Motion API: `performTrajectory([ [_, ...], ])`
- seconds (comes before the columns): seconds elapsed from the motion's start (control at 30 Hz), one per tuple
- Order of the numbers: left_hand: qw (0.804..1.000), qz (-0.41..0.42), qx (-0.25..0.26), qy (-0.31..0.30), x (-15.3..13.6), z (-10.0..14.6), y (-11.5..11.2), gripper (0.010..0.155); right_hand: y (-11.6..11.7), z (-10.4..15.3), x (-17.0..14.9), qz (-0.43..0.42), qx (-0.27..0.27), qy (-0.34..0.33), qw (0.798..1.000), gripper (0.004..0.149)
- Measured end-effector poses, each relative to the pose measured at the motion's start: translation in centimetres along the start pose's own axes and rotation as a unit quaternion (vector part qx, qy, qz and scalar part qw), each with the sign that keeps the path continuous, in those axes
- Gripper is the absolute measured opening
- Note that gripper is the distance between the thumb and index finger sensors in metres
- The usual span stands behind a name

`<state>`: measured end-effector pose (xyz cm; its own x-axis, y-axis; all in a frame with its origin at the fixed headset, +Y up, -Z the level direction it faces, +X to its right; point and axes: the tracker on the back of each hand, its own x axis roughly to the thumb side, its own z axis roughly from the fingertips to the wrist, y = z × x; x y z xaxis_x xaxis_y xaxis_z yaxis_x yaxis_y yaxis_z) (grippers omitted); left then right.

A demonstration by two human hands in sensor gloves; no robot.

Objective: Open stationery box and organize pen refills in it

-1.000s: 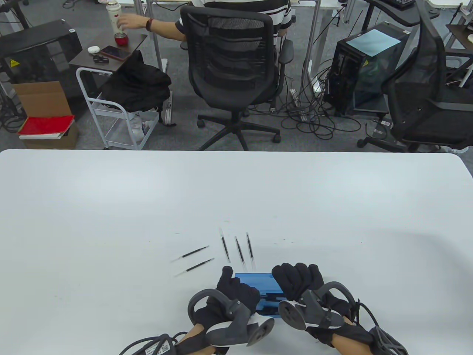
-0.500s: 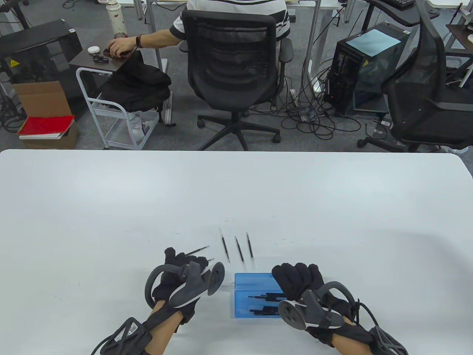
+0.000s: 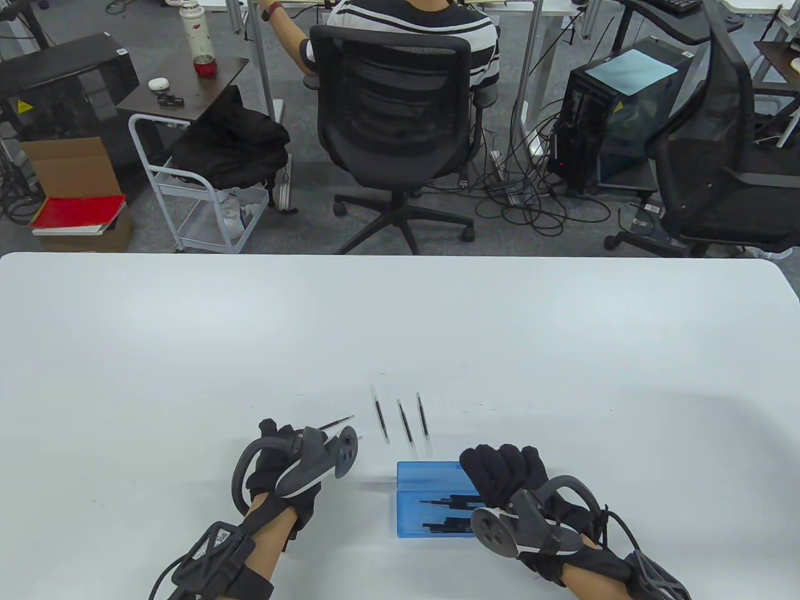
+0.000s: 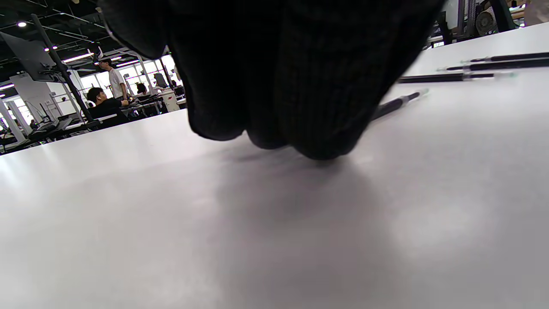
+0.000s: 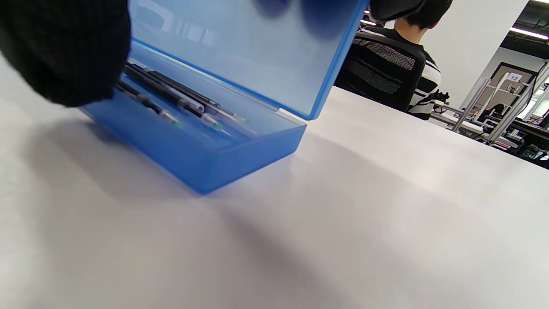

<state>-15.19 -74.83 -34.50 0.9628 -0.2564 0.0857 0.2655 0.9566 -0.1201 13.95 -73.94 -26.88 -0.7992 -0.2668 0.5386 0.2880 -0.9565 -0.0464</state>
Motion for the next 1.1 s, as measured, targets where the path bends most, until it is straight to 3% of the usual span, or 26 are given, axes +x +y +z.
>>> performTrajectory([
  [0.97,0.999,0.027,0.014,-0.037,-0.3,0.4,-0.5,0.05,0.0,0.0,0.1,0.003,0.0,0.001,1.0,0.122],
  [1.1,0.998,0.033,0.028,-0.037,-0.8,1.1,0.4,0.05,0.0,0.0,0.1,0.002,0.001,0.001,1.0,0.123],
])
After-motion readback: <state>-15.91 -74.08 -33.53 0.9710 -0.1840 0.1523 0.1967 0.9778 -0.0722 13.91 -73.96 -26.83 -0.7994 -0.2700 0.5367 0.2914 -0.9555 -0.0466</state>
